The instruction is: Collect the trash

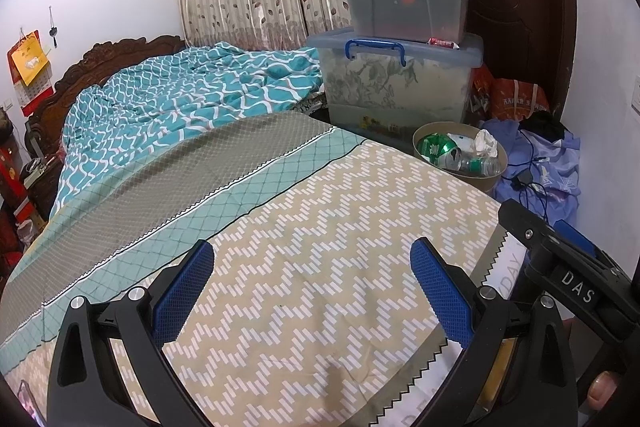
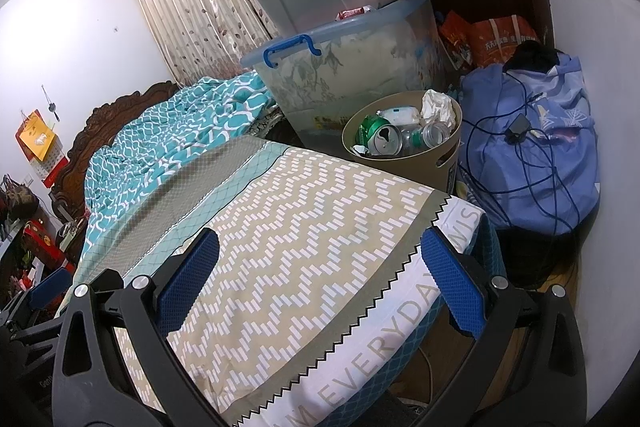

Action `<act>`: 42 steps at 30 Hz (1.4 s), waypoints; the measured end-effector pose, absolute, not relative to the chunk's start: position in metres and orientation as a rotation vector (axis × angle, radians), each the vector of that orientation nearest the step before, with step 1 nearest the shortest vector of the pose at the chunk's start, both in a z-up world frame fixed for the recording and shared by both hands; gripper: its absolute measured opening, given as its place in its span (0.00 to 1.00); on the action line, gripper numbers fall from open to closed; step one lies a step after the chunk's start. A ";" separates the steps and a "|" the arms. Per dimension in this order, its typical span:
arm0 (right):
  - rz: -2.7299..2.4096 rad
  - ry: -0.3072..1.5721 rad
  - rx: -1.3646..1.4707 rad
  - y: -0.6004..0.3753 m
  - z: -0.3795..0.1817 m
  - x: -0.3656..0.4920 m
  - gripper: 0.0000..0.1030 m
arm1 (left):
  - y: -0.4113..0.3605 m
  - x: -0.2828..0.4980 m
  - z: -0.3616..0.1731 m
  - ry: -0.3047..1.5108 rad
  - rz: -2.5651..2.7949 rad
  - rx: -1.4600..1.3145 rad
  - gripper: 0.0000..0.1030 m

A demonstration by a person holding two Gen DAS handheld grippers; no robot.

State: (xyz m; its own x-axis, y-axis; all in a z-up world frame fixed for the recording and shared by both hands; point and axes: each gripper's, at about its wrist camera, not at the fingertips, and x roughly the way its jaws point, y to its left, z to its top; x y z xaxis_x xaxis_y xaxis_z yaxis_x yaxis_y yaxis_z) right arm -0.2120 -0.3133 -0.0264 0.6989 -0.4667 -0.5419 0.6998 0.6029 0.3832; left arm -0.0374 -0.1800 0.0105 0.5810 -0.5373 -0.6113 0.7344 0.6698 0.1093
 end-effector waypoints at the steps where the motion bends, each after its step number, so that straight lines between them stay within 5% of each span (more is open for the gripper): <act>1: -0.698 0.412 0.616 -0.313 -0.026 -0.212 0.97 | -0.180 -0.037 0.011 0.576 -0.763 0.373 0.92; 42: -0.697 0.416 0.616 -0.311 -0.034 -0.213 0.97 | -0.180 -0.034 0.002 0.571 -0.764 0.380 0.92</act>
